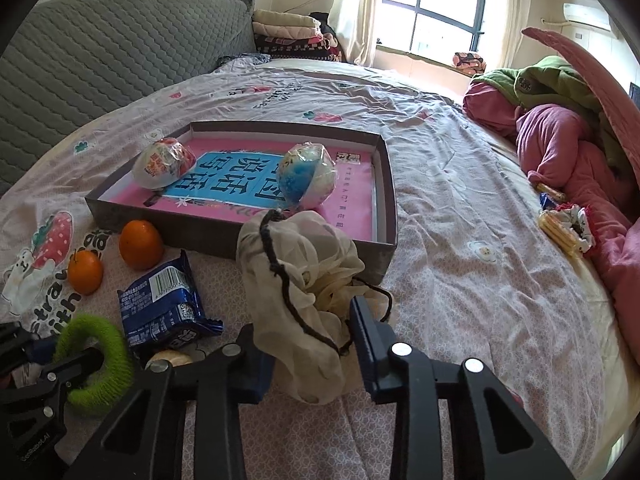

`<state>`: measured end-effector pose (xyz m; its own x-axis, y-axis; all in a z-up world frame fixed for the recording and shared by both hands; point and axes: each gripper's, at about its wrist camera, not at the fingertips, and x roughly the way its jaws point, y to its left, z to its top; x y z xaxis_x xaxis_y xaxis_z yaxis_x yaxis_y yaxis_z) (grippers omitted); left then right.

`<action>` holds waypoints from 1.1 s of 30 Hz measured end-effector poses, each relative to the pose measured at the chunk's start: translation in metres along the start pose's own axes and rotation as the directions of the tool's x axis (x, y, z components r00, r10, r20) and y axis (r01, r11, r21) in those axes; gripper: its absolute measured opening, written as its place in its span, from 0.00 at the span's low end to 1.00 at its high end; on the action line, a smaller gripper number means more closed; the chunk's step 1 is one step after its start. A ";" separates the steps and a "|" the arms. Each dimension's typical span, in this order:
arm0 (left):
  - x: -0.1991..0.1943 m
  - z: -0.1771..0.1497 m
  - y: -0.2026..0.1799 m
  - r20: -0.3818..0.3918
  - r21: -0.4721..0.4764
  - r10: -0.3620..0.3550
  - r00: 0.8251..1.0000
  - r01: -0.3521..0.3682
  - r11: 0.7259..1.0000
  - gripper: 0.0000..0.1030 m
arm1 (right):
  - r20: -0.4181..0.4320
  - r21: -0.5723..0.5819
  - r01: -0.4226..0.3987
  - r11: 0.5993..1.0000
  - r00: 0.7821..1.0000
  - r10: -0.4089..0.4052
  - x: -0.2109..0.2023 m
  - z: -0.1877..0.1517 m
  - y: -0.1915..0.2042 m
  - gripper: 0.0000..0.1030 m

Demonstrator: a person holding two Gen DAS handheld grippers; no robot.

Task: Organize objects
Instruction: 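Grasp the green fuzzy ring with left gripper while right gripper grasps the cream mesh bag, then lift the ring and the bag and carry both over the pink tray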

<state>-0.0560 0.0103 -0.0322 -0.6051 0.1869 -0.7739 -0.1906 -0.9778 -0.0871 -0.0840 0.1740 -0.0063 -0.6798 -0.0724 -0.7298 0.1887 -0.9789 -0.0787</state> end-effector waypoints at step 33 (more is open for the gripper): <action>-0.048 0.040 0.007 0.239 -0.019 0.008 0.971 -0.004 1.000 0.11 | 0.312 -0.066 -0.158 0.985 0.935 0.170 -0.065 0.016 0.019 0.18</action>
<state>-0.0593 -0.0017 0.0297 -0.7740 0.1960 -0.6021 -0.1735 -0.9801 -0.0960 -0.0472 0.1575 0.0506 -0.8245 -0.2943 -0.4833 0.3400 -0.9404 -0.0073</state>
